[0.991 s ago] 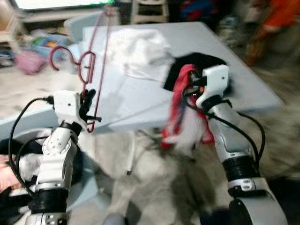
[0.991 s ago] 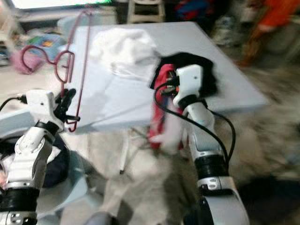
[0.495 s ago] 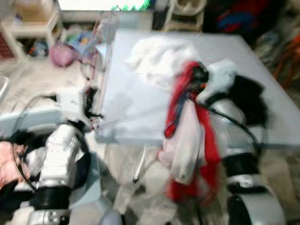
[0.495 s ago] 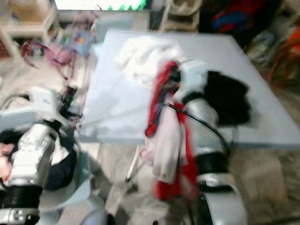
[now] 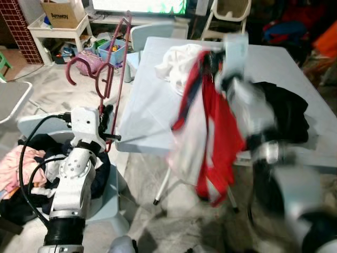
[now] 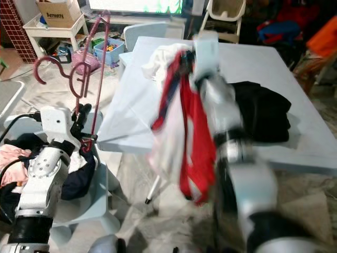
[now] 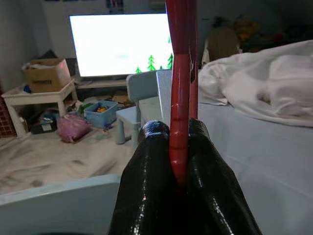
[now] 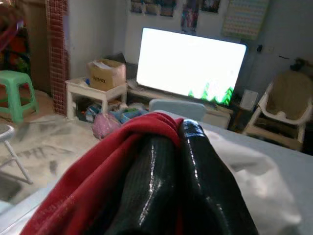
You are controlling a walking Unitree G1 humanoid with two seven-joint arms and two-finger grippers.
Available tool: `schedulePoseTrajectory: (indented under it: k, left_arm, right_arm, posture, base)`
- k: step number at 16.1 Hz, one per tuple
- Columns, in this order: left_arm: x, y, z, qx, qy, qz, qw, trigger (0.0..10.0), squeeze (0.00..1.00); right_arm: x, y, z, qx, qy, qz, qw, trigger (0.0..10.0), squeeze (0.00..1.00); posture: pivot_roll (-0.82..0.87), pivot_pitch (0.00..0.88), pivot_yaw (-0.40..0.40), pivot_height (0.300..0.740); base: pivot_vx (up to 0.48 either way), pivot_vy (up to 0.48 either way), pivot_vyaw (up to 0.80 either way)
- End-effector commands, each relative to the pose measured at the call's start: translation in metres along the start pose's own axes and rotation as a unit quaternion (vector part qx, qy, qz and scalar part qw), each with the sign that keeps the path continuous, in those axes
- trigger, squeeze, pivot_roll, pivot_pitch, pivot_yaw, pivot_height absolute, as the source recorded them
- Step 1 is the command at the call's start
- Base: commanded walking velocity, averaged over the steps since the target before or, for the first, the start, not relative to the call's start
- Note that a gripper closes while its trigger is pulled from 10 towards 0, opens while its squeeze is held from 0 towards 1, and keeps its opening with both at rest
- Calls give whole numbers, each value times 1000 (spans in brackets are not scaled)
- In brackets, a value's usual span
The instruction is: Hang hanger
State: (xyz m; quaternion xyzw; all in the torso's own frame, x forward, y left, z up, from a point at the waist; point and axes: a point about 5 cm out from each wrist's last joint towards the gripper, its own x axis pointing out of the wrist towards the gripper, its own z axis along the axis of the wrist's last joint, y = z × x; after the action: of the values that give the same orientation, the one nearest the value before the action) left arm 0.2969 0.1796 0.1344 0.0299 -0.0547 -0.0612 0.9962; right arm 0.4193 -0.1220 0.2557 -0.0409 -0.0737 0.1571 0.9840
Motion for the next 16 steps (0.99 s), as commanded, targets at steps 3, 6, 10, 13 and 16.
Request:
schedulePoseTrajectory:
  k: [3,6,10,13,16]
  left_arm:
    - [-3,-5,4,-3,-8,2,1000,10000,0]
    - [-6,-8,5,-7,-8,4,1000,10000,0]
    - [-7,-6,4,-4,-6,11,1000,10000,0]
    - [-7,-13,4,-8,-6,4,1000,10000,0]
    - [-8,-13,1,-7,4,-9,1000,10000,0]
  right_arm:
    - [10,-35,71,3,-50,-105,993,10000,0]
    - [-3,-68,144,14,-164,-194,967,10000,0]
    - [-19,-95,154,-18,-192,-232,953,10000,0]
    - [-18,-93,65,-61,-60,-202,976,10000,0]
    - [-37,-59,-54,-143,102,-56,983,10000,1000]
  posture:
    - [80,6,-100,740]
    - [92,14,-107,740]
    - [82,23,-108,740]
    - [79,28,-101,740]
    - [62,34,-83,740]
  base:
    - [0,0,0]
    - [0,0,0]
    - [0,0,0]
    - [0,0,0]
    - [0,0,0]
